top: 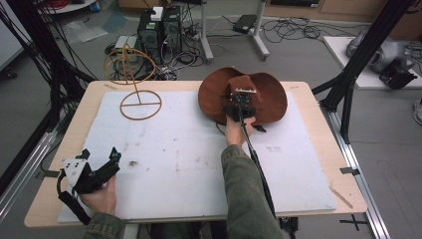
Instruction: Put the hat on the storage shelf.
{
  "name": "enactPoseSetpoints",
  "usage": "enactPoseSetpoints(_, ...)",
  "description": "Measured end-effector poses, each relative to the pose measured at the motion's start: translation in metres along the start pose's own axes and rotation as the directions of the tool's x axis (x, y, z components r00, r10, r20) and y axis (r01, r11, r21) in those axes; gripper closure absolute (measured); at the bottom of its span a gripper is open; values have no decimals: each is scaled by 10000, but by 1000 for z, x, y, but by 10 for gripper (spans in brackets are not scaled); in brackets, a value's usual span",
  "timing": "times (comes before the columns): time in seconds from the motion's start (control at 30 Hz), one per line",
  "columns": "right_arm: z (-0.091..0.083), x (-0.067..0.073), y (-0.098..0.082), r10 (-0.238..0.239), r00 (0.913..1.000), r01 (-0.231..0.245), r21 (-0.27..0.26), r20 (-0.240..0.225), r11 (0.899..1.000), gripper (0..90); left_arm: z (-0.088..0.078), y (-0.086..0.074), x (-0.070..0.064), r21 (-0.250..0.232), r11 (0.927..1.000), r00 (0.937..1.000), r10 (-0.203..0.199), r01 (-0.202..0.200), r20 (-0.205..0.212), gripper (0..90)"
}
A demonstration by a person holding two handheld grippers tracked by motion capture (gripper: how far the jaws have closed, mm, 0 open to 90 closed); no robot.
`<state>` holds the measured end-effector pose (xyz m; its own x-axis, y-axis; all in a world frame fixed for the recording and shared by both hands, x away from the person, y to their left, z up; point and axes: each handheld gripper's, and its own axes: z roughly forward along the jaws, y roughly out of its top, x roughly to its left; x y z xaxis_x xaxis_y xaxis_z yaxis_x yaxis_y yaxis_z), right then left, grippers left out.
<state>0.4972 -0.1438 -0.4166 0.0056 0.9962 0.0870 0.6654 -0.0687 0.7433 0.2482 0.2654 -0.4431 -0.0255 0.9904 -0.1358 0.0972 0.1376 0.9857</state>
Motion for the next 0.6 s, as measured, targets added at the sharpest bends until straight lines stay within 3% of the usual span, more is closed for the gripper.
enactPoseSetpoints(0.03,0,0,0,0,10000,0,0,0,10000,456,0,0,0,8,10000,10000,26,-26,37,104)
enactPoseSetpoints(0.07,1,0,0,135,9999,-135,-10,-55,9999,560,0,0,0,4,10000,10000,35,-35,45,105)
enactPoseSetpoints(0.1,1,0,0,135,9999,-135,-10,-55,9999,560,0,0,-1,-14,10000,10000,31,-31,49,105)
enactPoseSetpoints(0.13,1,-1,-1,271,9996,-271,26,86,9996,698,0,0,-1,-37,10000,10000,34,-34,55,105)
enactPoseSetpoints(0.27,3,-9,0,700,9975,-695,326,-125,9970,867,0,0,0,-37,10000,10000,37,-37,86,105)
enactPoseSetpoints(0.3,2,-12,1,888,9959,-881,346,-170,9955,889,1,0,0,-37,10000,10000,26,-25,74,105)
enactPoseSetpoints(0.4,1,-12,1,497,9987,-492,337,-141,9982,893,1,-1,0,-11,10000,9999,20,-20,102,105)
enactPoseSetpoints(0.6,-5,-13,-3,104,9999,-106,-436,-50,9990,895,1,-1,-1,8,10000,9999,98,-98,119,105)
